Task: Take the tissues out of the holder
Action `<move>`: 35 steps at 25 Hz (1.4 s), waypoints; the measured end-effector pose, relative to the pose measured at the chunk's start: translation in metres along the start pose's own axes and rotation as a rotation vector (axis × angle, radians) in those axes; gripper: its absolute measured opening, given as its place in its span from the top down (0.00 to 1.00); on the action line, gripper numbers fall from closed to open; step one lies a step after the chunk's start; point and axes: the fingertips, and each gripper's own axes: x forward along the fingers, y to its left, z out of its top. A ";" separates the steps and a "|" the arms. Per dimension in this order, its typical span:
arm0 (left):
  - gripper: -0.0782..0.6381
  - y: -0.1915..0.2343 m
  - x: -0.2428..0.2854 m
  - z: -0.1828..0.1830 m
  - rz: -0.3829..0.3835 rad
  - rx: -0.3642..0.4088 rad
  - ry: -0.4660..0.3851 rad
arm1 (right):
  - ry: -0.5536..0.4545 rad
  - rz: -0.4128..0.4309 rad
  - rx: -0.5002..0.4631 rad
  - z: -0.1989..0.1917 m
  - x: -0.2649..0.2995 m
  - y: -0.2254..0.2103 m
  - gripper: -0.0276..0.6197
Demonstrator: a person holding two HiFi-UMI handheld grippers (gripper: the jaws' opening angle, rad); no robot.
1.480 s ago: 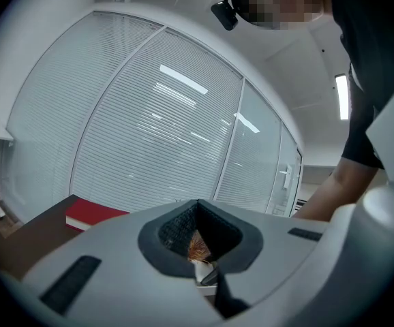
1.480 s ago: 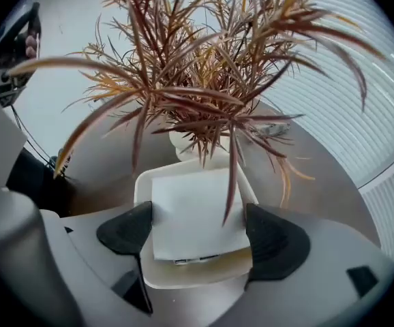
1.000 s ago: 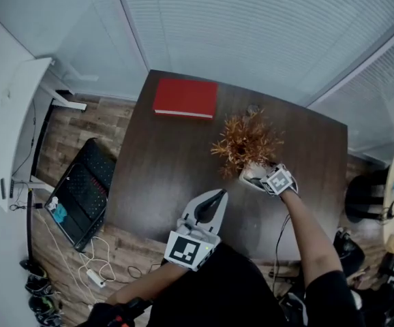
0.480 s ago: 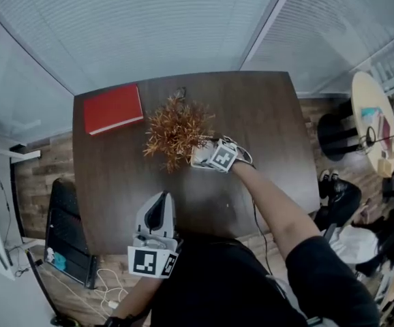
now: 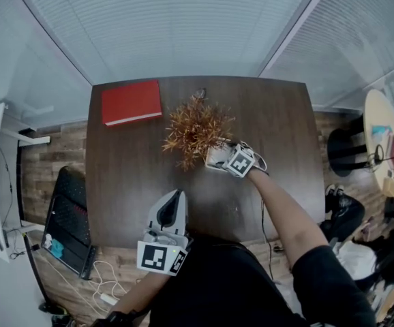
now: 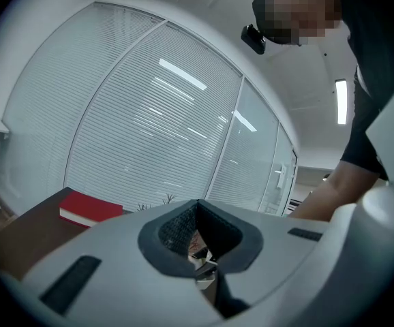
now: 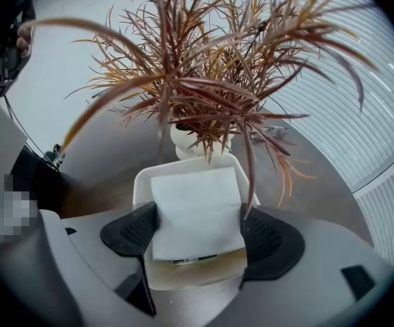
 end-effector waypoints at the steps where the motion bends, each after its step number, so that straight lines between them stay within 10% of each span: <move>1: 0.89 0.001 0.000 -0.001 0.001 -0.002 0.006 | 0.005 0.000 0.009 -0.001 -0.001 0.000 0.34; 35: 0.89 -0.037 -0.022 -0.017 -0.095 -0.094 -0.010 | -0.105 -0.092 0.091 -0.004 -0.083 0.025 0.35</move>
